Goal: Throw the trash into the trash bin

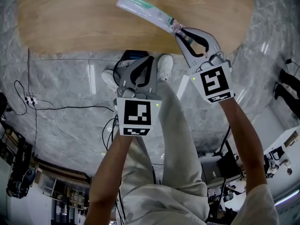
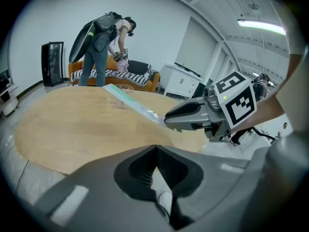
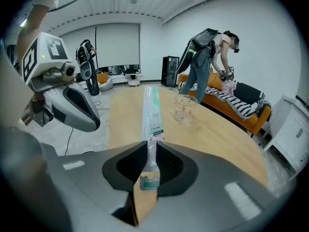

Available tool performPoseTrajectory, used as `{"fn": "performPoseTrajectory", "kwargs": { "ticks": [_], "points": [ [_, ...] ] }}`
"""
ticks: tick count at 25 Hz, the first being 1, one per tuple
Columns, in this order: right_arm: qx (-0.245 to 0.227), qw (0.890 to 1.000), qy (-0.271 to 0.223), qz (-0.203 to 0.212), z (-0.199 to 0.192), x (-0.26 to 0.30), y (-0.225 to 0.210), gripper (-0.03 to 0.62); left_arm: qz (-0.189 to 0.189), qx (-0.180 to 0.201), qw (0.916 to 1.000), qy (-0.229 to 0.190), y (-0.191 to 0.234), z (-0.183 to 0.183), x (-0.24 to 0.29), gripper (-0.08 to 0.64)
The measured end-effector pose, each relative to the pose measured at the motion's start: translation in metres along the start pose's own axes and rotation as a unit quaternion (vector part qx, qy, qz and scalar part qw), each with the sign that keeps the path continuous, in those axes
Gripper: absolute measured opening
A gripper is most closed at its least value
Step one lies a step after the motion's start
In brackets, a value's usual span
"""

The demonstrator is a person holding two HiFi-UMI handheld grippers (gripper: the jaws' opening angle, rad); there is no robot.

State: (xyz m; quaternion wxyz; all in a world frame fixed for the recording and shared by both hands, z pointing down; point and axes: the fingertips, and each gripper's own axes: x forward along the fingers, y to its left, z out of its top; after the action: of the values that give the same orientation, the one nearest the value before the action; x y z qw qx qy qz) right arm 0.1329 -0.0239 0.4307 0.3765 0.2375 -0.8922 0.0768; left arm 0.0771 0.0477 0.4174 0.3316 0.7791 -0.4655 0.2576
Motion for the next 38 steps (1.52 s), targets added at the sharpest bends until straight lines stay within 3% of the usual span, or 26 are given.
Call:
{"fn": "performPoseTrajectory", "kwargs": {
  "ticks": [15, 26, 38],
  "points": [
    [0.000, 0.999, 0.011, 0.030, 0.013, 0.016, 0.120, 0.083, -0.018, 0.026, 0.9992, 0.023, 0.048, -0.050, -0.058, 0.000],
    [0.004, 0.997, 0.073, 0.030, -0.037, 0.017, 0.193, 0.083, -0.045, 0.067, 0.9949, 0.061, 0.058, -0.104, -0.070, 0.000],
    [0.039, 0.990, 0.127, 0.048, -0.117, 0.035, 0.245, 0.083, -0.051, 0.055, 0.9912, 0.109, 0.053, -0.186, -0.045, 0.001]
  ]
}}
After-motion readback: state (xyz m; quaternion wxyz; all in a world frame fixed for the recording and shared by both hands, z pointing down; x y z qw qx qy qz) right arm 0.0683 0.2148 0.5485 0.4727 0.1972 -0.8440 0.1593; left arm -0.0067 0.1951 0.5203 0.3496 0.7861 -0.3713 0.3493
